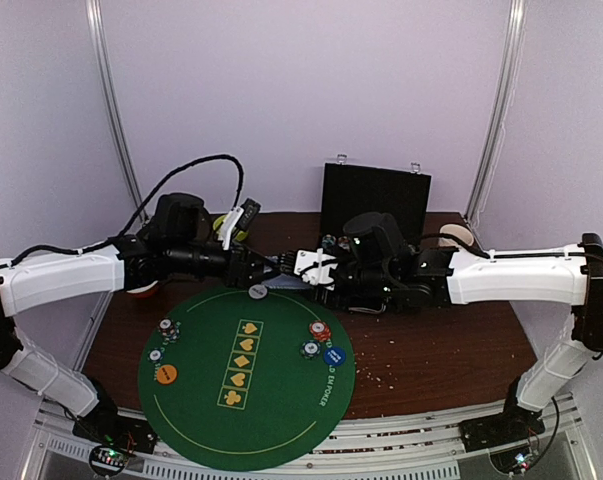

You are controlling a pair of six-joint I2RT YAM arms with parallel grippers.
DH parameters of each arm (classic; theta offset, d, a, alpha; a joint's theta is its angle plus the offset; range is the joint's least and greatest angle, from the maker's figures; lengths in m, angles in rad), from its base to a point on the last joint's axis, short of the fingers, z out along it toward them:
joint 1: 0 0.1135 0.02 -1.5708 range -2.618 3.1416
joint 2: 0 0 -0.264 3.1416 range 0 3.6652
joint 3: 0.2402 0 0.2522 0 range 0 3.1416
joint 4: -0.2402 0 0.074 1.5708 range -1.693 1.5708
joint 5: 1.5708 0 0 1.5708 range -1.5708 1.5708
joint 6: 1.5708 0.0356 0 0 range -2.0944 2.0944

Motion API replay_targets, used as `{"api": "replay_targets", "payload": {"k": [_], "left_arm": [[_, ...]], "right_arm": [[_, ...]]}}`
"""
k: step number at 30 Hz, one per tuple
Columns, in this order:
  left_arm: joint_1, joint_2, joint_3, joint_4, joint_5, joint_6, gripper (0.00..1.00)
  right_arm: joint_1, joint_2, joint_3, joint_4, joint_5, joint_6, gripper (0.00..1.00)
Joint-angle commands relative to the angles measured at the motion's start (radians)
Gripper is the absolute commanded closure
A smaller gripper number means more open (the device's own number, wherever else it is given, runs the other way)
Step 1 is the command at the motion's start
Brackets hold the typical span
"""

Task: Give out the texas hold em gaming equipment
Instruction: Pass from the left arm to the right

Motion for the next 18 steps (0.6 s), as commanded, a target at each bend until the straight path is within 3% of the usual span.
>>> {"api": "replay_targets", "payload": {"k": [1, 9, 18], "left_arm": [[0.016, -0.028, 0.001, 0.006, -0.025, 0.025, 0.47], [0.015, -0.058, -0.006, 0.056, 0.070, 0.019, 0.29], [0.037, -0.114, -0.042, 0.052, 0.078, 0.013, 0.28]], "right_arm": [[0.000, -0.009, 0.016, 0.028, -0.005, 0.007, 0.51], [-0.001, -0.012, 0.017, 0.031, -0.008, 0.013, 0.52], [-0.011, -0.014, 0.015, 0.031, -0.020, 0.022, 0.52]]}}
